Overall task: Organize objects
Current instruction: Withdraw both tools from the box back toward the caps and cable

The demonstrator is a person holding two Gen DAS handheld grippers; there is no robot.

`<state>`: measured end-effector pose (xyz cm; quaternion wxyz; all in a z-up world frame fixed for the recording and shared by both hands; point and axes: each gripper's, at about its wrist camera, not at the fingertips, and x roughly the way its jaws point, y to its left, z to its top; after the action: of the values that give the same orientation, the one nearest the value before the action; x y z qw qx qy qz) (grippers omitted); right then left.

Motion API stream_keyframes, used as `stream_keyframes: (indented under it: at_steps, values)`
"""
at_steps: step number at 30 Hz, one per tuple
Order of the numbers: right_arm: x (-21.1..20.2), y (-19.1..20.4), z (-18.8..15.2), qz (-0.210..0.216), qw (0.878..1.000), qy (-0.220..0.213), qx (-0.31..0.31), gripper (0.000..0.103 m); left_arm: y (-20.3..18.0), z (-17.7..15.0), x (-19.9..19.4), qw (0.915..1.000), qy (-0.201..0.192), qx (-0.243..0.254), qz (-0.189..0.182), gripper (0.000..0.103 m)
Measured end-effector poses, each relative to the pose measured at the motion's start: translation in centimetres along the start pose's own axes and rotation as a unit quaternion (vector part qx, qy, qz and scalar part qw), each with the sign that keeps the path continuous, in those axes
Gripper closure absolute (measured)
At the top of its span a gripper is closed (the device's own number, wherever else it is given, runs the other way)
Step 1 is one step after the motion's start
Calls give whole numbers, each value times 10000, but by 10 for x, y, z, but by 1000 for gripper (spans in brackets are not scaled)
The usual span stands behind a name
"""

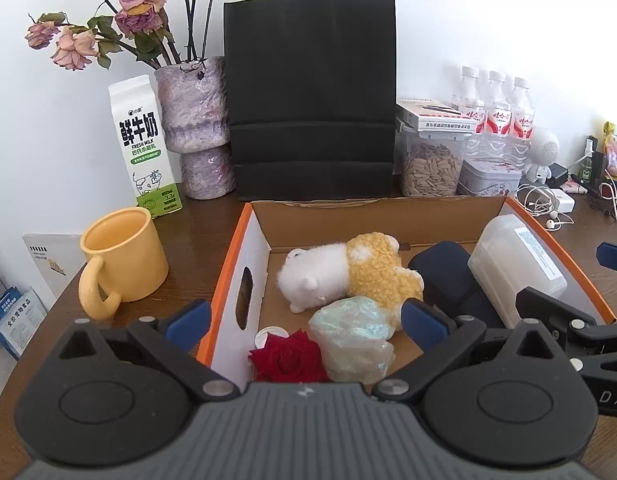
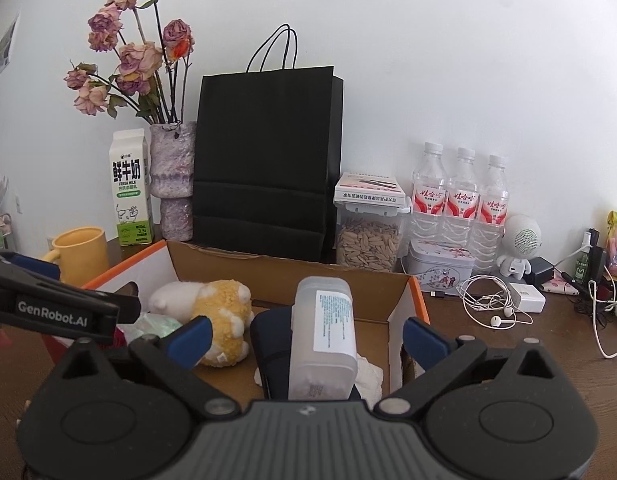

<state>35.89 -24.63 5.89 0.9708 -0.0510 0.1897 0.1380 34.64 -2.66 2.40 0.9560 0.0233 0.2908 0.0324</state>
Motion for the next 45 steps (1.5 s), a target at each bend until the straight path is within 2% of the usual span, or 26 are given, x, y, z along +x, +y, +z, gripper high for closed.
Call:
stream_keyframes:
  at_steps: [15,24,37,45]
  values:
    - [-55,17,-18,-15,9999,89,-60,1,22,-30,-54,9999,45,-92,87,0]
    - [-77,39,-30,148,9995,208,-175,0,44,-56,-75,9994,199,-185,209,0]
    - [-83,77,-48,540,9963,509,-426,0,82,-94,-86,9971,505,-436,365,0]
    - [-73,95,-56,771,9932,686,-546,0,99,-106,-88,9961,592,-501,418,0]
